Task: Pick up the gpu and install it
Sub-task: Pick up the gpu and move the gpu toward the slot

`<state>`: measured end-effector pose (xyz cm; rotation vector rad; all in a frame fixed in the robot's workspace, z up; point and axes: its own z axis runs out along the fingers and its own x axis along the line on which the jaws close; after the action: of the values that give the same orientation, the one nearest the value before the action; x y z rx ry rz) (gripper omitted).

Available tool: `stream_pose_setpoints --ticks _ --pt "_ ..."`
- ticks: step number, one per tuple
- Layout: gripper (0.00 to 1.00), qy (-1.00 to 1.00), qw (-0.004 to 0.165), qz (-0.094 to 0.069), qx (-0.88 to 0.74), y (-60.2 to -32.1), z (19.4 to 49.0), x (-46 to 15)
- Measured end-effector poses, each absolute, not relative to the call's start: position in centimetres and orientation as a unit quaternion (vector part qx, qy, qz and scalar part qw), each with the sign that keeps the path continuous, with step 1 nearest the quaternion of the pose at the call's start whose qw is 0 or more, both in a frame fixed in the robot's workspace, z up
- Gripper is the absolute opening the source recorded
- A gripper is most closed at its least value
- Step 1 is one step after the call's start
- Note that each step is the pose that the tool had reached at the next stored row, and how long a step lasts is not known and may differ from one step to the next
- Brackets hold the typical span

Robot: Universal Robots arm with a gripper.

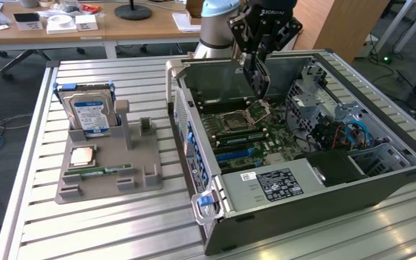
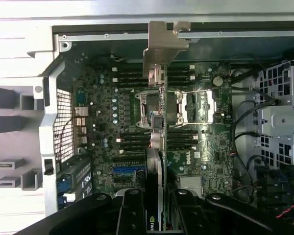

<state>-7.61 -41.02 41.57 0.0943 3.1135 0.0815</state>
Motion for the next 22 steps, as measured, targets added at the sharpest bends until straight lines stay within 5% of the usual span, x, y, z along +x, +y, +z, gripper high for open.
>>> stream_pose_setpoints --ticks 22 --pt "0.26 0.999 0.013 0.026 0.03 -41.0 41.5 -5.9"
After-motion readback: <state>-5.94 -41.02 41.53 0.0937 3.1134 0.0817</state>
